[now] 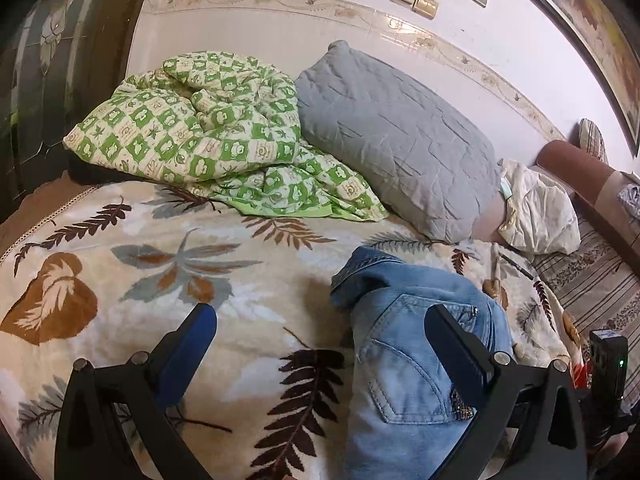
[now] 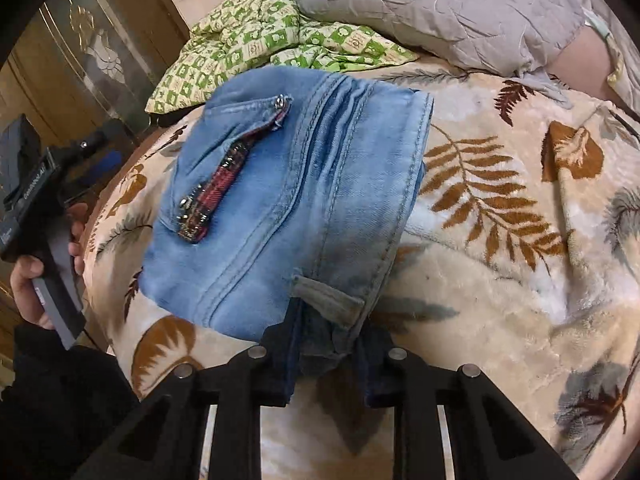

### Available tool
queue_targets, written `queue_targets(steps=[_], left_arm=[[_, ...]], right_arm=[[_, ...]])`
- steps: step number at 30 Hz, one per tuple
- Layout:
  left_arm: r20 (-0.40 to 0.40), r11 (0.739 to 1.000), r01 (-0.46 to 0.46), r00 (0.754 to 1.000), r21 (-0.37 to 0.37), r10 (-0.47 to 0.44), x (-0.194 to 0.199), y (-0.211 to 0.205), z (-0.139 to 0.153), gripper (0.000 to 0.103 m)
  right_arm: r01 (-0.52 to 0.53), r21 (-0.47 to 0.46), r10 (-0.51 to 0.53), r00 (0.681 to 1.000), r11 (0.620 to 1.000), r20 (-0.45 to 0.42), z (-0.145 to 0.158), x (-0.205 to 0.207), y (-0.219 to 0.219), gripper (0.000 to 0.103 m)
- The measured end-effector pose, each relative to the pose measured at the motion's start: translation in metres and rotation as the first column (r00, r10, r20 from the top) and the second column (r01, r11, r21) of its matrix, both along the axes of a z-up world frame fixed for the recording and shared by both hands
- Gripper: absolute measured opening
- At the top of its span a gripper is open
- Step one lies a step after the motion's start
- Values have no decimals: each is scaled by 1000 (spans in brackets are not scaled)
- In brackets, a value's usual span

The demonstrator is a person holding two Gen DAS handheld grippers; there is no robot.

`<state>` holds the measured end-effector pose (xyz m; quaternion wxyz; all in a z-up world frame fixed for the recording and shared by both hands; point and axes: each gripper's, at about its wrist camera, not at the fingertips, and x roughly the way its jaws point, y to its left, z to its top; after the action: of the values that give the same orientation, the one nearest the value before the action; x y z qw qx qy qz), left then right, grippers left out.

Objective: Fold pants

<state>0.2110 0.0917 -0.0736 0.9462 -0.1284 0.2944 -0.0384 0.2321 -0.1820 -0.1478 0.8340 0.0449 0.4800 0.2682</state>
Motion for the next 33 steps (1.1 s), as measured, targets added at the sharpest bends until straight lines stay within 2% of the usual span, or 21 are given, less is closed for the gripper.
queue_targets(steps=[3,5,6,7,9,14,16,18,22,26,29,30,33], left_arm=[[2,1000,1,1000,-1,-1,0,0,0,103],[5,1000,-1,1000,-9,1,-1,2,1,103],[7,1000,-2,1000,-12,2,-1,3,1,103],[10,1000,-3,1000,-18,4,-2,5,2,103],[16,1000,-9,1000,-29,9,-4,9,4,103],[25,998,-14,1000,-60,15,-5,16,7,103],[26,998,-9,1000,-57,11,-5,16,8,103],[23,999,-10,1000,-48,11,-5,17,8,103],[12,999,-15,1000,-32,15,-3,24,5,103],[-42,999,17,999,-39,-19,14,31,1,103],[-109,994,75,991,-75,-83,37,33,-3,103],[-137,988,106,983,-108,-121,46,32,-6,103],[-192,966,176,958,-191,-213,69,27,-16,103]], right_arm=[[-10,-34,11,1000,999,18,7,-1,4,25],[7,-17,-7,1000,1000,19,16,-4,0,31],[31,-16,-31,999,999,11,22,-6,-5,48],[49,-5,-49,999,999,8,27,-8,-10,76],[87,59,-89,996,994,31,42,-13,-26,88],[178,88,-187,977,980,105,74,6,-46,89],[177,108,-191,973,978,132,84,23,-42,89],[163,79,-175,971,983,165,90,38,-30,89],[50,10,-51,974,999,223,105,58,18,89],[-58,-51,70,956,997,285,110,48,60,89],[-123,-144,168,916,982,365,110,20,86,89],[-139,-171,196,902,975,386,108,11,91,89],[-198,-301,320,840,933,437,97,-29,109,89]])
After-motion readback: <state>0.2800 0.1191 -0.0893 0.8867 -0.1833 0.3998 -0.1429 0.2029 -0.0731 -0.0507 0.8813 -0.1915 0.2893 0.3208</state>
